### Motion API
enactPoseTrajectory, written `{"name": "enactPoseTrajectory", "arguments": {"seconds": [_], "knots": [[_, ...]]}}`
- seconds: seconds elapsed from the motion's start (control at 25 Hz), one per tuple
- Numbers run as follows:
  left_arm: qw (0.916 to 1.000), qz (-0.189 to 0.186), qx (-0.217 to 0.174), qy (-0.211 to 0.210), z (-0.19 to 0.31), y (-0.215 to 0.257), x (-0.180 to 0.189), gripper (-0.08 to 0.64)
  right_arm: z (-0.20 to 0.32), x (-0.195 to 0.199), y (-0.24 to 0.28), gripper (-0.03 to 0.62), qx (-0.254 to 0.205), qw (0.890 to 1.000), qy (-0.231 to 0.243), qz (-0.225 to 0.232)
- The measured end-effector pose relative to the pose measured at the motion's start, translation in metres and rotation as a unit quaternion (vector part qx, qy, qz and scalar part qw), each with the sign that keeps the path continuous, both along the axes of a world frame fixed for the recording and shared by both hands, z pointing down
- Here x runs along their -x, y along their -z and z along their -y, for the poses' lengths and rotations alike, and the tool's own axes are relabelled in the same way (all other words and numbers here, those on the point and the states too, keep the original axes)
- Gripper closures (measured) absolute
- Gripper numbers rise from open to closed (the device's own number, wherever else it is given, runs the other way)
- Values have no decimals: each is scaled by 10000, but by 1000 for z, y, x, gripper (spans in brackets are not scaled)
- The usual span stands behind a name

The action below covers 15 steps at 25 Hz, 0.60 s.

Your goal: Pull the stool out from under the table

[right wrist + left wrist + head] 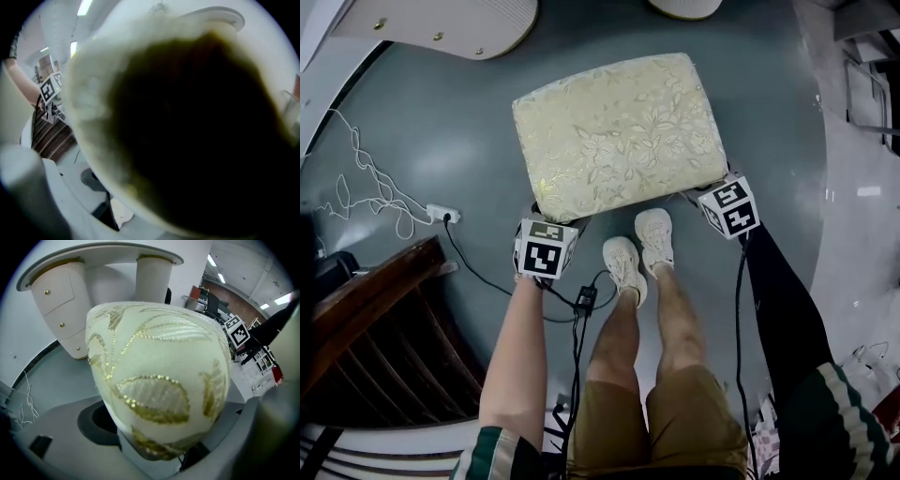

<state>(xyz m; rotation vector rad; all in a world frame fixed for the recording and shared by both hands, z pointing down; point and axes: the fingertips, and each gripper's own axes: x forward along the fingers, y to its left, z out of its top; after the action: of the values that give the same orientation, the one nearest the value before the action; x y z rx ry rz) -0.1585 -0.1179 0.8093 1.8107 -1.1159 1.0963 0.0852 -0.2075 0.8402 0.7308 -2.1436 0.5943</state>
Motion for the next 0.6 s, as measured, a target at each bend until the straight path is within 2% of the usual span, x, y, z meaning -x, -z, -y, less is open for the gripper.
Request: {"name": "enactPoseTrajectory", "arguments": {"seconds": [0.24, 0.6], "knots": [[9994, -84, 328, -18, -5, 7, 0, 144, -6, -1, 9, 138, 263, 9996, -3, -126], [9985, -136, 493, -172, -7, 6, 0, 149, -10, -4, 13, 138, 390, 9989, -19, -264]]}}
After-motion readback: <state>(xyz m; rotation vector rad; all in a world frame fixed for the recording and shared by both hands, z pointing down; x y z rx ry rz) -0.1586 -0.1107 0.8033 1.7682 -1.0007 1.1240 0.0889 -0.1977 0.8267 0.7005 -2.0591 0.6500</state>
